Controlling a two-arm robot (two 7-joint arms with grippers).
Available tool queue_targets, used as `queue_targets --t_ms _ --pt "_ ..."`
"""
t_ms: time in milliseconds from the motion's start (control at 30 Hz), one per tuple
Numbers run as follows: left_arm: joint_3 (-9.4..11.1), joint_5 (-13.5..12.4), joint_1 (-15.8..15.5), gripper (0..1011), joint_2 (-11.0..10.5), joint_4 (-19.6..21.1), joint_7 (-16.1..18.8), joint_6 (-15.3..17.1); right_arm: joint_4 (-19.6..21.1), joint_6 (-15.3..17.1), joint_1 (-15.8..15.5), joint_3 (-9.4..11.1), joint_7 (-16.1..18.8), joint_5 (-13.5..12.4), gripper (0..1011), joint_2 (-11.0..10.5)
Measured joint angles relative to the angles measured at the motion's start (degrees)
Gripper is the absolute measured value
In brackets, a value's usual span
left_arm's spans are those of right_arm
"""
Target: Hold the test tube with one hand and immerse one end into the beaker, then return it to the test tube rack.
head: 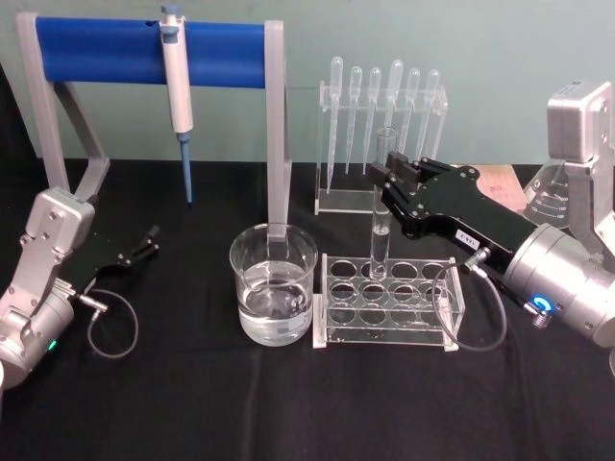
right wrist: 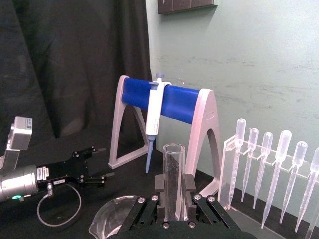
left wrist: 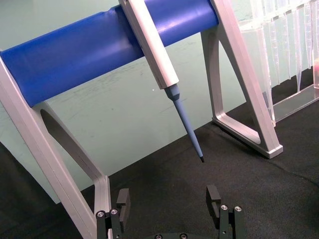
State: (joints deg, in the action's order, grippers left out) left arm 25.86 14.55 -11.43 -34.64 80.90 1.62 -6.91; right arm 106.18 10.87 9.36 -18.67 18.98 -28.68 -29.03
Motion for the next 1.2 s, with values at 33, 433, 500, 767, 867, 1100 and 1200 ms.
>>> queue_targets --t_ms 33,433,500,767,867,1100,1200 --pt "0.0 0.0 0.0 1000 0.0 0.0 0.0 0.0 0.0 0.0 0.0 0.0 0.0 0.0 221 0.0" --pt "0.0 0.0 0.0 1000 0.0 0.0 0.0 0.0 0.0 0.0 0.0 0.0 0.0 0.0 218 0.0" --pt "0.0 0.0 0.0 1000 0.0 0.0 0.0 0.0 0.0 0.0 0.0 0.0 0.0 0.0 221 0.0" --pt "0.0 0.0 0.0 1000 0.0 0.0 0.0 0.0 0.0 0.0 0.0 0.0 0.0 0.0 221 0.0" --pt "0.0 0.0 0.0 1000 0.0 0.0 0.0 0.0 0.0 0.0 0.0 0.0 0.0 0.0 221 0.0" --pt "0.0 0.0 0.0 1000 0.0 0.0 0.0 0.0 0.0 0.0 0.0 0.0 0.0 0.0 221 0.0" --pt "0.0 0.0 0.0 1000 0.0 0.0 0.0 0.0 0.0 0.0 0.0 0.0 0.0 0.0 221 0.0"
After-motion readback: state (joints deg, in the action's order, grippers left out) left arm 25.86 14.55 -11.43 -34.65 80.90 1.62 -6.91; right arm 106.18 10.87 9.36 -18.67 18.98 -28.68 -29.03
